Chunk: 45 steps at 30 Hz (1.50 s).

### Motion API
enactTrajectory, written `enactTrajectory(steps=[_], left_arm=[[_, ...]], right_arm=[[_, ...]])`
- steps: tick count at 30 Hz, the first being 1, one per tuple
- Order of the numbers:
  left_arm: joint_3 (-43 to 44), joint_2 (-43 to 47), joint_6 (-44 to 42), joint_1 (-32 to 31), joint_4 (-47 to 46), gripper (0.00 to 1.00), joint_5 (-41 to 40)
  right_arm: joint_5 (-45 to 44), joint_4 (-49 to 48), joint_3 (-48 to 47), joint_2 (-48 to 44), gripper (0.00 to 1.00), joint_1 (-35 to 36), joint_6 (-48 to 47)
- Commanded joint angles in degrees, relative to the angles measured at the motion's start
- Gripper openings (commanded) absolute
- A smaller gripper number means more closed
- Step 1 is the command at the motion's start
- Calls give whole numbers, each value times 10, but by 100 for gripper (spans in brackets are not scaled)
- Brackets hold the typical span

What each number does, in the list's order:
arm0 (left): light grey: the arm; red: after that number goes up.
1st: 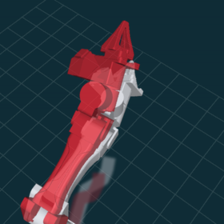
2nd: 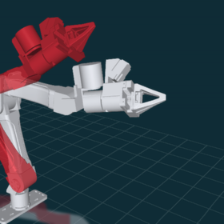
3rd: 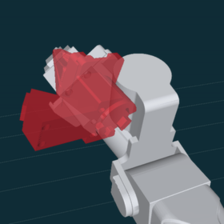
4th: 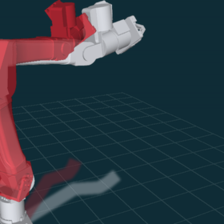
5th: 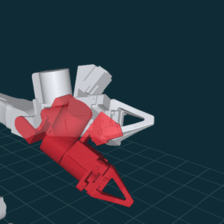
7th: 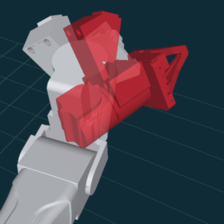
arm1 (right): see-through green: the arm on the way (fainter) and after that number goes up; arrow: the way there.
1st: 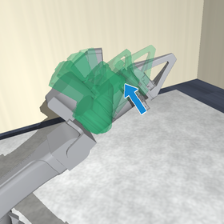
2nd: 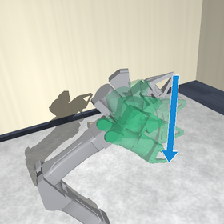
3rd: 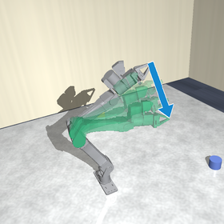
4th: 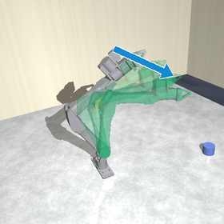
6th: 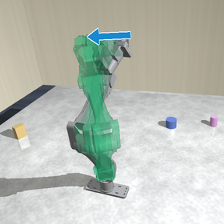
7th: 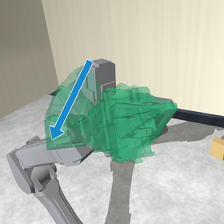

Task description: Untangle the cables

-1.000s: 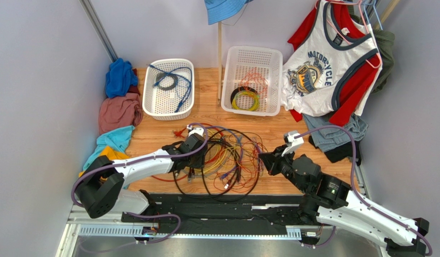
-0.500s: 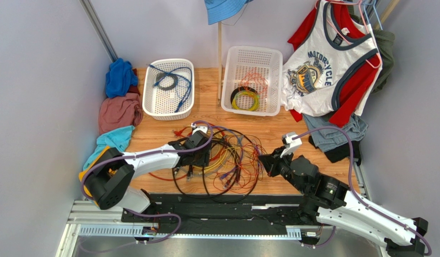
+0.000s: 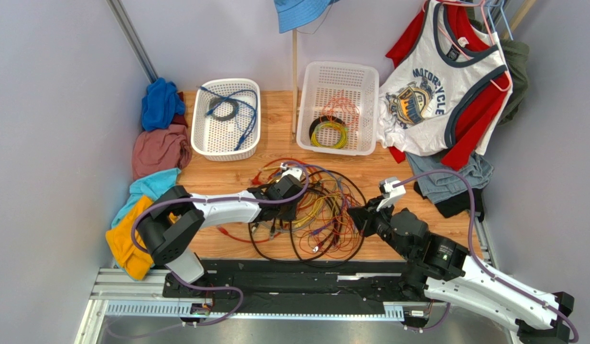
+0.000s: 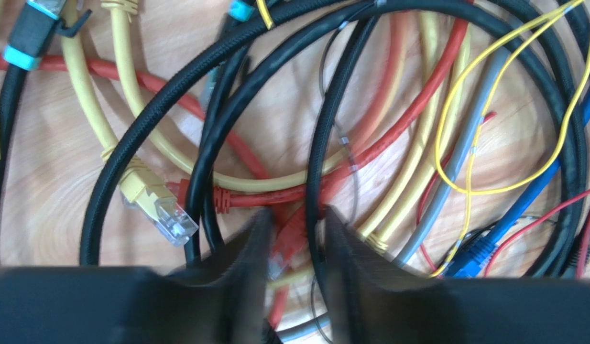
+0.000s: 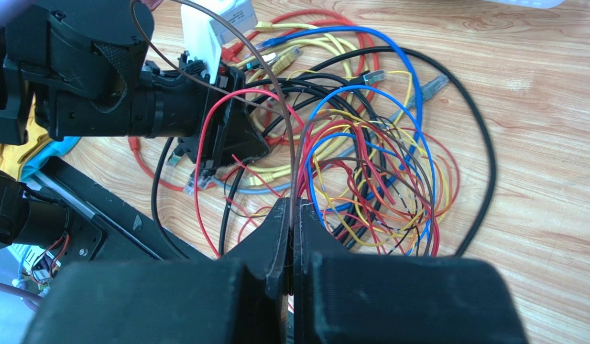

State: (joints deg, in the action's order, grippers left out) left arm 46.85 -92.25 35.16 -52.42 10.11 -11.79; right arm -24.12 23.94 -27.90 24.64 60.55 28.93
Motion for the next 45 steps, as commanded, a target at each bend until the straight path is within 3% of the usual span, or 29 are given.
enactTrajectory(steps=[1, 6, 8, 15, 18, 29, 33, 36, 39, 45], left_arm=[[-20, -52, 9, -4, 6, 19, 41], [-46, -16, 19, -8, 6, 0, 26], [-57, 21, 18, -11, 22, 0, 8], [-74, 303, 10, -13, 72, 0, -36], [-57, 375, 4, -13, 106, 0, -61], [36, 403, -32, -12, 158, 0, -95], [98, 374, -61, -12, 177, 0, -109], [131, 365, -80, -12, 189, 0, -121], [140, 363, -93, -11, 192, 0, -132], [134, 361, -98, 3, 185, 0, -121]], right_arm=[[-6, -13, 4, -7, 0, -3, 7], [-4, -12, 7, -9, 0, -2, 9], [-5, -13, 8, -9, 0, -2, 8], [3, -35, 15, 5, 0, -1, 7], [13, -56, 25, 24, 0, -2, 8], [56, -176, 28, 181, 1, -2, -8], [42, -105, -67, 250, 40, -2, -30], [9, -68, -86, 227, 57, -2, -28], [-6, -35, -97, 180, 65, -2, -27], [5, -15, -101, 118, 67, -2, -27]])
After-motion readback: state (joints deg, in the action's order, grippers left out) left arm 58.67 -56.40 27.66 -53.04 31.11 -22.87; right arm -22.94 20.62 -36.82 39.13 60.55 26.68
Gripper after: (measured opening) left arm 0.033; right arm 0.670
